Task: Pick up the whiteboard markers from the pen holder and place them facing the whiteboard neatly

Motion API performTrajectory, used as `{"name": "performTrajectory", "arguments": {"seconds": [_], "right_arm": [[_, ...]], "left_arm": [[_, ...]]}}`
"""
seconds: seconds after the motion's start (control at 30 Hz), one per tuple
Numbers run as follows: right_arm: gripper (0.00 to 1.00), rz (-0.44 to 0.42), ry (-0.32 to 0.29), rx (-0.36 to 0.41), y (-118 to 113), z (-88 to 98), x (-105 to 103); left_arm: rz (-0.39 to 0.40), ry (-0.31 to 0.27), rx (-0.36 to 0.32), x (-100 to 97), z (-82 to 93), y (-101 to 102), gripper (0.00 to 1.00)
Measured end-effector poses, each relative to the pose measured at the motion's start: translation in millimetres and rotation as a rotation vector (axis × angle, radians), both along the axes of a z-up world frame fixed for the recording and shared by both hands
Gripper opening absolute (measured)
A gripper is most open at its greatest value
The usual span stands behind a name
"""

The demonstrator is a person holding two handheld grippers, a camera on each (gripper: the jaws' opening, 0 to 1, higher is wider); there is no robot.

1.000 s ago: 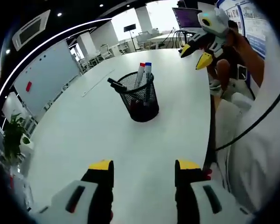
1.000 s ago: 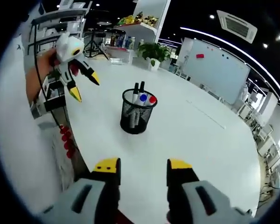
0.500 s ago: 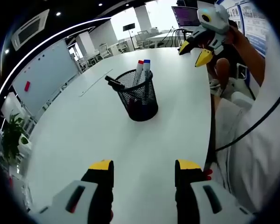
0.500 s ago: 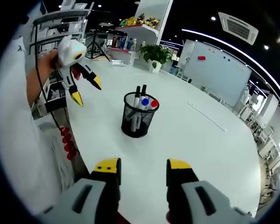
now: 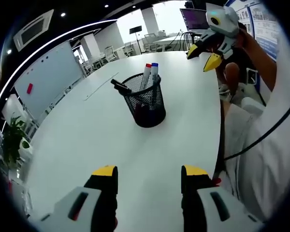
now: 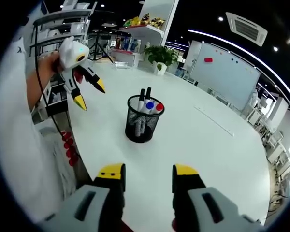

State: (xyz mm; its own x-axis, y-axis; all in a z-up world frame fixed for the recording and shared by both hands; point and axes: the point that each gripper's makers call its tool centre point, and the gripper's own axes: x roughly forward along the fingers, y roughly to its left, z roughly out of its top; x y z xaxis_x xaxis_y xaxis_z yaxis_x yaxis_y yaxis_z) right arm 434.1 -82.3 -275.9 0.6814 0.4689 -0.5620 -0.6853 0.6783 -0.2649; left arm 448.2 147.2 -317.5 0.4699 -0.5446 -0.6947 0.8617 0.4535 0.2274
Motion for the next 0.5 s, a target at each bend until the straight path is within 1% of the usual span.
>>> {"name": "performTrajectory", "arguments": {"seconds": [0.2, 0.33, 0.4, 0.5], "right_arm": [[0.38, 0.006, -0.016, -0.003, 0.3, 3.0, 0.5], [0.38, -0.005, -0.012, -0.012, -2.9, 0.7, 2.8], [0.38, -0.010, -0.010, -0.008, -3.5, 0.8, 3.2], [0.38, -0.007, -0.009, -0.003, -2.8, 0.8, 3.1]], "left_arm": [[0.001, 0.009, 0.004, 1.7, -4.0, -1.1, 0.54], [-0.012, 0.012, 0.011, 0.2, -6.5, -3.9, 0.54], [-0.018, 0.011, 0.003, -0.7, -5.9, -6.1, 0.54], [-0.028, 0.013, 0.010, -2.6, -7.3, -6.1, 0.54]]}}
